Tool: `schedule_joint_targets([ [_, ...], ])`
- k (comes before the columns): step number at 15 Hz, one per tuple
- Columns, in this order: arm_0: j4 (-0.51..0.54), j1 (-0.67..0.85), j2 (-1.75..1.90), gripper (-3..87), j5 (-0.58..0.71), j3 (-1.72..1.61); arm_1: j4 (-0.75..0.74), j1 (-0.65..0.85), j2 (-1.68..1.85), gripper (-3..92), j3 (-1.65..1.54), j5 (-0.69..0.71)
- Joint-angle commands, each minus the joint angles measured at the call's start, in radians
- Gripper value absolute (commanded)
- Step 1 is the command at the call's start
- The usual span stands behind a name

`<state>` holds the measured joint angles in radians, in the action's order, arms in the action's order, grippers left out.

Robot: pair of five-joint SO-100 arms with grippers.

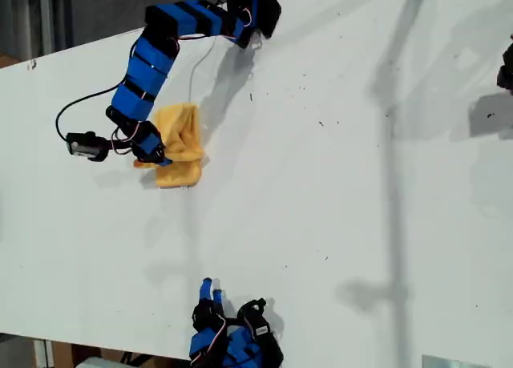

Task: Grasp corners of a square towel and fold twice.

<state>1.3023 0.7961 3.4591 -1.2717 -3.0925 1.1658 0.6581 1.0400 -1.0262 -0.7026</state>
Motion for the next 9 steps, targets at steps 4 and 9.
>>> schedule_joint_targets([
  [4,-0.006,0.003,0.008,16.8,-0.018,-0.003,-0.023,-0.025,-0.067,23.6,0.135,0.032],
  [9,-0.006,0.003,0.008,16.8,-0.018,-0.003,-0.008,0.018,0.008,34.7,0.133,0.041],
])
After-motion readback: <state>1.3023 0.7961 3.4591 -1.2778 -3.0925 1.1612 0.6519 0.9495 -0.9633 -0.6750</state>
